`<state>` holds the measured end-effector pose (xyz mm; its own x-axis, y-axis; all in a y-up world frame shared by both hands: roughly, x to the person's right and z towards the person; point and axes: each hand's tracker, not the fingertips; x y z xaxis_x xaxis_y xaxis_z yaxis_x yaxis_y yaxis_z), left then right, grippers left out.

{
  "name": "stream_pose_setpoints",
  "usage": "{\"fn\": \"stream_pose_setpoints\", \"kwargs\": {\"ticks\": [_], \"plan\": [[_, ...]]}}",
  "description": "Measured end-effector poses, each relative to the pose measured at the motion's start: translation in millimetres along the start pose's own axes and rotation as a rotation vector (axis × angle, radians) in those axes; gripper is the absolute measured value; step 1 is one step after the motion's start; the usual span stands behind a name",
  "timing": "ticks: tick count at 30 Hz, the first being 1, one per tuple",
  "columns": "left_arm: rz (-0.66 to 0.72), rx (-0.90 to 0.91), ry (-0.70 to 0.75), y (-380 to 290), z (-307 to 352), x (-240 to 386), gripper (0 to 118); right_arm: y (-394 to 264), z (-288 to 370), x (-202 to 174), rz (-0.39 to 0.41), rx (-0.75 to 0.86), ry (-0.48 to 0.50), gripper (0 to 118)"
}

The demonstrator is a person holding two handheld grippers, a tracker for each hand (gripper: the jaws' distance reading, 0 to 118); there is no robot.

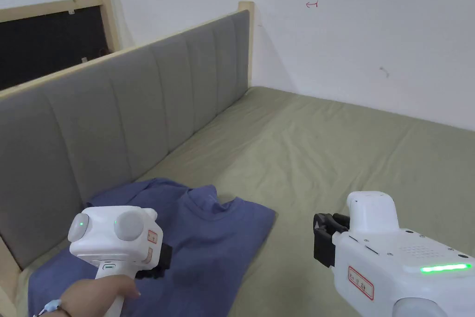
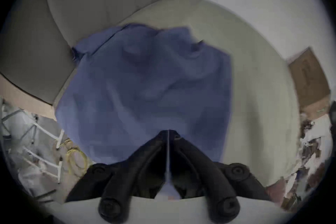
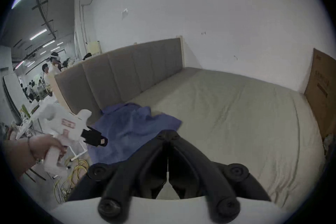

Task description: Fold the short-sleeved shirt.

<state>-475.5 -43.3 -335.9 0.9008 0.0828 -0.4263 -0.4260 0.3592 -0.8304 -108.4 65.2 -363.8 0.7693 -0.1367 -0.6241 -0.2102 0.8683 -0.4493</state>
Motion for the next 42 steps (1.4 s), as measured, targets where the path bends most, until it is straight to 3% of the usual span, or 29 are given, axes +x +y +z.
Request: {"fn": "stream_pose_setpoints", "kwargs": {"ticks": [2,3,6,9,11,13,17,18,20,21,22,24,26,30,34,39,42], "plan": [[0.012,-0.064,-0.031,4.9,-29.6,-5.8,85,-5.0,-6.3,3.7,0.003,-0.021,-0.008,1],[0.011,-0.057,-0.035,5.8,-37.8,-6.8,105,-6.5,-9.4,5.6,0.004,-0.029,-0.009,1],[0.002,-0.056,-0.028,11.2,-62.2,-1.8,104,-12.9,-16.7,8.7,0.012,-0.043,-0.016,1],[-0.035,-0.067,-0.032,5.8,-91.7,4.0,118,-18.6,-24.9,10.5,0.014,-0.062,-0.016,1],[-0.107,0.008,0.007,-3.8,-102.2,1.4,118,-23.0,-29.7,10.4,0.014,-0.083,-0.011,1],[-0.085,0.095,0.028,-7.9,-101.4,-0.2,118,-27.4,-31.6,9.4,0.015,-0.096,-0.008,1],[-0.092,0.086,0.021,-12.5,-91.7,-2.1,118,-33.8,-29.3,10.3,0.009,-0.124,0.004,1],[-0.094,0.092,0.016,-13.2,-86.2,-4.8,113,-34.3,-27.6,10.7,0.011,-0.128,0.006,1],[-0.142,0.166,0.0,-22.5,-61.0,-1.4,73,-33.8,-21.8,12.1,0.017,-0.127,0.007,1],[-0.162,0.205,0.002,-27.3,-49.5,-4.5,43,-32.7,-18.5,13.2,0.017,-0.121,0.009,1],[-0.18,0.226,-0.01,-31.5,-40.1,-8.9,3,-31.6,-14.7,14.3,0.013,-0.113,0.011,1],[-0.204,0.222,0.047,-35.5,-29.0,-16.2,3,-28.9,-7.1,16.7,-0.001,-0.1,0.013,1],[-0.189,0.278,-0.036,-38.1,-3.7,-24.2,2,-25.6,0.9,19.7,-0.018,-0.087,0.013,1],[-0.272,0.439,0.065,-33.5,56.9,-13.5,2,-20.3,25.5,25.2,-0.009,-0.052,0.0,1],[-0.248,0.588,-0.037,-23.2,134.1,17.7,2,-16.1,63.4,37.5,-0.008,0.002,-0.023,1],[-0.418,0.739,-0.149,-13.7,212.4,98.8,2,-14.4,118.5,62.9,-0.051,0.088,-0.094,1],[-0.499,0.769,-0.317,-20.4,241.6,160.3,2,-16.9,152.1,82.2,-0.088,0.137,-0.151,1]]}}
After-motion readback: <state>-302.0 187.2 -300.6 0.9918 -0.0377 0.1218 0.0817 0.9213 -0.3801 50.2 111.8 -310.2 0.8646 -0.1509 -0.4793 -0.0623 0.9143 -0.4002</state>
